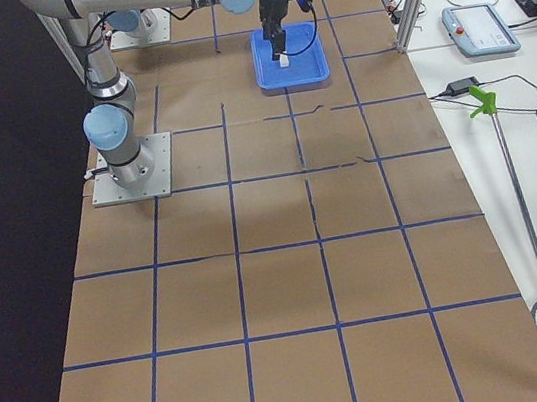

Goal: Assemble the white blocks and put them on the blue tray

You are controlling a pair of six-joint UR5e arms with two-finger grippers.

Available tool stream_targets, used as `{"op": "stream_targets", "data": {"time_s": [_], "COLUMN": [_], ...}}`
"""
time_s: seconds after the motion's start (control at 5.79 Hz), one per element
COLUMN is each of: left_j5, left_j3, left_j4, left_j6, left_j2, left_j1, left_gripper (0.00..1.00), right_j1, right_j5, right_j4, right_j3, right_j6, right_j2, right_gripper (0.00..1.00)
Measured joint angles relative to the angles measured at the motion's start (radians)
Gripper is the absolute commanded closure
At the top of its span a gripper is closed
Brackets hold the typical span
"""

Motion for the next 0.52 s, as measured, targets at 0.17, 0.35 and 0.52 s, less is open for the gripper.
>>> {"op": "stream_targets", "data": {"time_s": [0.17,0.35,0.52], "left_j5": [0.0,-0.001,-0.001], "left_j3": [-0.001,-0.001,0.0], "left_j4": [0.001,0.002,0.003], "left_j6": [0.0,0.0,0.0], "left_j2": [0.0,0.0,0.0], "left_j1": [0.0,0.001,0.001], "left_gripper": [0.01,0.01,0.01], "right_j1": [0.002,0.005,0.008], "right_j5": [-0.009,-0.011,-0.011], "right_j4": [0.034,0.049,0.054], "right_j3": [-0.012,-0.018,-0.02], "right_j6": [0.022,0.033,0.036], "right_j2": [-0.022,-0.031,-0.036], "right_gripper": [0.0,0.0,0.0]}}
